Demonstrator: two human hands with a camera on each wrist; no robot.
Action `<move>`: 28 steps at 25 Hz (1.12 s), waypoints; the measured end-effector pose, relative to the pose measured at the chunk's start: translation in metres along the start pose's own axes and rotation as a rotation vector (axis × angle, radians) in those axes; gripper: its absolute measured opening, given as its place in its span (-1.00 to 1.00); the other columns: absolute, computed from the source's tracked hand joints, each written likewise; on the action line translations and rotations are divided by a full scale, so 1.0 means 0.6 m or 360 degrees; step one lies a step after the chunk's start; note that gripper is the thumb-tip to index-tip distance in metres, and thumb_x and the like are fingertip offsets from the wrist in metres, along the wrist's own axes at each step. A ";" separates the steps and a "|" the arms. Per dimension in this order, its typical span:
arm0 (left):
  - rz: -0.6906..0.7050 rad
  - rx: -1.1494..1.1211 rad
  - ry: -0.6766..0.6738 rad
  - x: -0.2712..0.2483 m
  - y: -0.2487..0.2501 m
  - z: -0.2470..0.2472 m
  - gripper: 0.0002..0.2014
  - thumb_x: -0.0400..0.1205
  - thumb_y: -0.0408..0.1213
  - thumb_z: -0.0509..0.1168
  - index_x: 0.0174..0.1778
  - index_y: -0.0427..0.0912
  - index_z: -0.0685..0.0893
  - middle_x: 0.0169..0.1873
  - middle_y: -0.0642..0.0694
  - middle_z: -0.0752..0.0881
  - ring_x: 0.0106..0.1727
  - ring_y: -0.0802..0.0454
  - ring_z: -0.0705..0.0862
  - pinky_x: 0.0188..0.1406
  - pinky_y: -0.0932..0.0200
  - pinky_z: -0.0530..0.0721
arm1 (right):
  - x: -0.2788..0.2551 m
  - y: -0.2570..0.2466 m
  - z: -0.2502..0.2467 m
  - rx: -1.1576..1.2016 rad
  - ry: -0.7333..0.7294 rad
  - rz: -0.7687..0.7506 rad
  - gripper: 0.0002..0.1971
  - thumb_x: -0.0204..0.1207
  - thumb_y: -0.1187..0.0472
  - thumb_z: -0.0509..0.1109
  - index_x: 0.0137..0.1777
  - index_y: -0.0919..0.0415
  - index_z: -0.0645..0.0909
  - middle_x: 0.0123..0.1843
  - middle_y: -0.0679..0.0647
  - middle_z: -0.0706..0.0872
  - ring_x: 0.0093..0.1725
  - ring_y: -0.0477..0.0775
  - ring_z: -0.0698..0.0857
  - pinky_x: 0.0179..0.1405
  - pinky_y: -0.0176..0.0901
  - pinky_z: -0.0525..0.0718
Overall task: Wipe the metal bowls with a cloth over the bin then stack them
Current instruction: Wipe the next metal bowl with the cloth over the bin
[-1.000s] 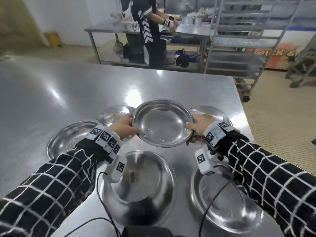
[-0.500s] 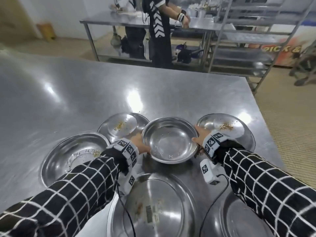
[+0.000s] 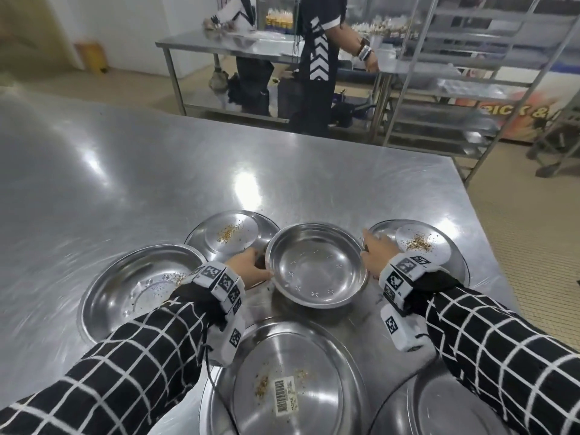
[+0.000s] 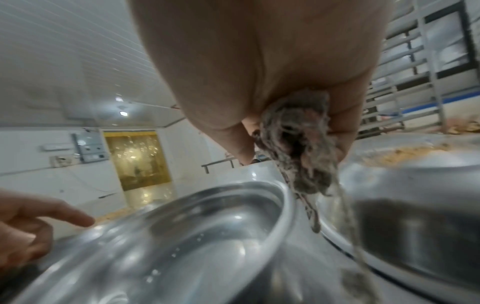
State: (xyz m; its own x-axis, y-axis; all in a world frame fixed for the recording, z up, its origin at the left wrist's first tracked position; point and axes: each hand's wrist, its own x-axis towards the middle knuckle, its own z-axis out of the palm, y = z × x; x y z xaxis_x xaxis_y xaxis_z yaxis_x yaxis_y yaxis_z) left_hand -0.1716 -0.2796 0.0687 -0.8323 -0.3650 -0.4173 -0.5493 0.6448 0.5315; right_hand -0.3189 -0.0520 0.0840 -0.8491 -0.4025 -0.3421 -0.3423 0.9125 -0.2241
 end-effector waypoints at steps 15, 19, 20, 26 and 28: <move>-0.0918 -0.0356 0.0803 -0.208 -0.307 -0.066 -0.16 0.53 0.05 0.41 0.64 -0.03 0.12 0.42 -0.36 0.36 0.44 -0.35 0.40 0.41 -0.14 0.40 | -0.025 -0.369 0.098 -0.0101 -0.0295 -0.0817 -0.66 0.69 0.18 0.13 0.43 0.21 0.44 0.34 0.22 0.61 0.20 0.18 0.63 0.25 -0.03 0.56; -0.1086 -0.0813 0.0664 -0.209 -0.346 -0.046 -0.04 0.55 0.08 0.40 0.68 -0.18 -0.04 0.56 -0.33 0.29 0.53 -0.32 0.37 0.43 -0.07 0.39 | 0.000 -0.413 0.130 0.0056 -0.0408 -0.0752 -0.58 0.67 0.20 0.20 0.51 0.21 0.41 0.19 0.10 0.63 0.04 0.03 0.55 0.04 -0.25 0.56; -0.1039 -0.0896 0.0628 -0.201 -0.353 -0.039 -0.04 0.50 0.09 0.42 0.67 -0.18 0.03 0.54 -0.29 0.36 0.50 -0.29 0.43 0.42 -0.04 0.42 | 0.003 -0.418 0.134 0.0120 -0.0456 -0.0737 -0.61 0.67 0.21 0.21 0.48 0.19 0.44 0.08 0.10 0.65 -0.02 0.08 0.62 -0.01 -0.22 0.61; -0.0758 -0.1452 0.0770 -0.206 -0.345 -0.031 -0.12 0.28 -0.09 0.37 0.55 0.06 0.17 -0.02 -0.07 0.64 -0.06 -0.05 0.66 -0.08 0.08 0.65 | 0.006 -0.450 0.138 0.0330 -0.0478 -0.0608 -0.64 0.67 0.25 0.18 0.42 0.33 0.46 -0.30 -0.02 0.46 -0.42 -0.10 0.54 -0.68 -0.42 0.52; -0.0603 -0.1534 0.0815 -0.223 -0.313 -0.051 -0.26 0.53 -0.23 0.34 0.55 0.15 0.10 -0.08 0.01 0.61 -0.16 0.02 0.63 -0.20 0.16 0.61 | -0.002 -0.448 0.118 0.0512 -0.0412 -0.0542 -0.66 0.67 0.21 0.17 0.38 0.32 0.50 -0.29 -0.03 0.45 -0.46 -0.14 0.57 -0.64 -0.40 0.51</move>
State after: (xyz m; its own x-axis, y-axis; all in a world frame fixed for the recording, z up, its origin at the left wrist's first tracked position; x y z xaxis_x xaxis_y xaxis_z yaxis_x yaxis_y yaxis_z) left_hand 0.0405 -0.3723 0.0475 -0.4137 -0.7973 -0.4395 -0.4160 -0.2639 0.8703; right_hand -0.1974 -0.3022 0.0801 -0.5707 -0.7138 -0.4061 -0.4058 0.6750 -0.6162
